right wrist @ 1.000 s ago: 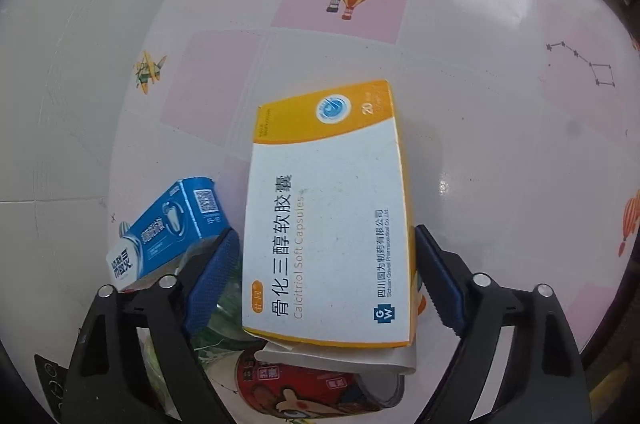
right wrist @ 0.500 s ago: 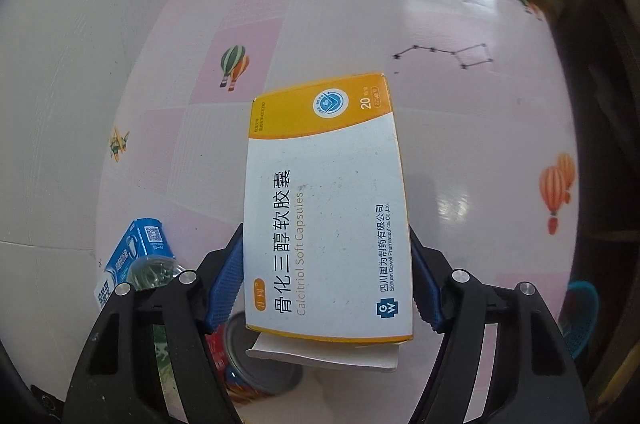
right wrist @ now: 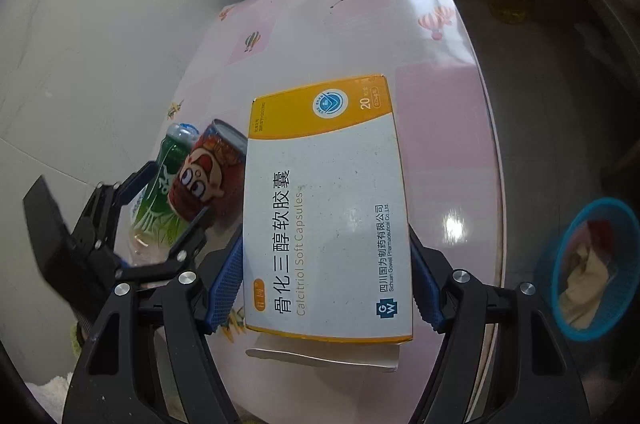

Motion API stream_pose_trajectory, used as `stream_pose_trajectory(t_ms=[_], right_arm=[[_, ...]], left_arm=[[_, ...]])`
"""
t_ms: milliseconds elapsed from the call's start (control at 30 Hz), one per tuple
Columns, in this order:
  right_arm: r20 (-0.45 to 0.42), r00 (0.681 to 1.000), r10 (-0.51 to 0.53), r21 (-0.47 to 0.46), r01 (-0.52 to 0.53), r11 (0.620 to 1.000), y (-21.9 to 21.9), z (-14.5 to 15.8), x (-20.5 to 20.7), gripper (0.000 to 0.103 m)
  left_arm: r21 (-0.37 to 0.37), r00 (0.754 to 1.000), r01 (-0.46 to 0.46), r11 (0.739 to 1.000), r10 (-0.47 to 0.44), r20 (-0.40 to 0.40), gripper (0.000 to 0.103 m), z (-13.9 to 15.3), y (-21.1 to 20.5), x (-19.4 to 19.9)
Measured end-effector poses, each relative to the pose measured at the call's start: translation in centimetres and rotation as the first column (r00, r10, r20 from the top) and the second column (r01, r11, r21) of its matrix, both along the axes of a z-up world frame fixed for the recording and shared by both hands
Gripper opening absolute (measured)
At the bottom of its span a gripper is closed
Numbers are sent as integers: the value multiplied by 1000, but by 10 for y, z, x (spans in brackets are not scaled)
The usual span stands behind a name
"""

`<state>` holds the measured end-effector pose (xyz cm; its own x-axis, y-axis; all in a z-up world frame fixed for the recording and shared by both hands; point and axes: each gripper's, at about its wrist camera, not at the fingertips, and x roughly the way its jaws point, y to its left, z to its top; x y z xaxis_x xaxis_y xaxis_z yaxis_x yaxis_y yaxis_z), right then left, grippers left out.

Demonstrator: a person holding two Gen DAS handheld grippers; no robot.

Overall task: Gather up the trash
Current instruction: 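Grasp the red can with the left gripper and lift it while the right holds the box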

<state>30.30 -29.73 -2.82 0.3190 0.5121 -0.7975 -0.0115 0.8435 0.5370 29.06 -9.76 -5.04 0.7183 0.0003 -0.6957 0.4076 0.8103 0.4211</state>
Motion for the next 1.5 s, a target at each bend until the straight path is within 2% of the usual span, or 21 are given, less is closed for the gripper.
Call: stream_pose_trajectory(t_ms=[100, 167, 233, 367, 567, 700, 833, 1000, 1133, 1267, 1400, 1500], right_arm=[[14, 1000, -13, 37, 13, 999, 1, -2, -17, 69], [24, 1000, -11, 28, 10, 1000, 4, -3, -26, 69], [34, 999, -14, 29, 13, 1000, 1, -3, -36, 69], [30, 999, -31, 76, 29, 997, -2, -5, -42, 69], [44, 998, -45, 91, 41, 995, -9, 1, -46, 69], [54, 998, -32, 82, 27, 996, -13, 7, -55, 69], [55, 998, -27, 95, 22, 995, -17, 8, -62, 69], [52, 998, -30, 103, 25, 994, -12, 5, -63, 69], [51, 998, -32, 100, 27, 995, -10, 4, -60, 69], [45, 998, -42, 35, 41, 999, -5, -1, -59, 69], [49, 998, -48, -68, 51, 996, 2, -4, -59, 69], [67, 997, -40, -159, 50, 986, 8, 0, -70, 70]], left_arm=[[12, 999, -2, 1000, 3, -34, 83, -11, 1, 6], [5, 997, -5, 1000, 5, -72, 71, -17, 4, 9], [-5, 997, -6, 1000, 5, -77, 67, -17, 5, 6], [-40, 996, 6, 999, -10, -89, 67, -10, 7, -9], [-83, 993, 19, 996, -28, -116, 67, -4, 11, -32], [-136, 987, 18, 990, -40, -154, 67, 11, 25, -59], [-189, 988, 18, 982, -46, -144, 66, 36, 38, -82], [-243, 993, 11, 970, -40, -115, 65, 48, 47, -90], [-302, 990, -3, 953, -40, -135, 65, 48, 49, -88], [-397, 987, -25, 917, -40, -153, 64, 47, 52, -81], [-442, 990, -32, 897, -33, -140, 64, 44, 50, -73], [-448, 990, -30, 893, -35, -136, 64, 42, 47, -74]])
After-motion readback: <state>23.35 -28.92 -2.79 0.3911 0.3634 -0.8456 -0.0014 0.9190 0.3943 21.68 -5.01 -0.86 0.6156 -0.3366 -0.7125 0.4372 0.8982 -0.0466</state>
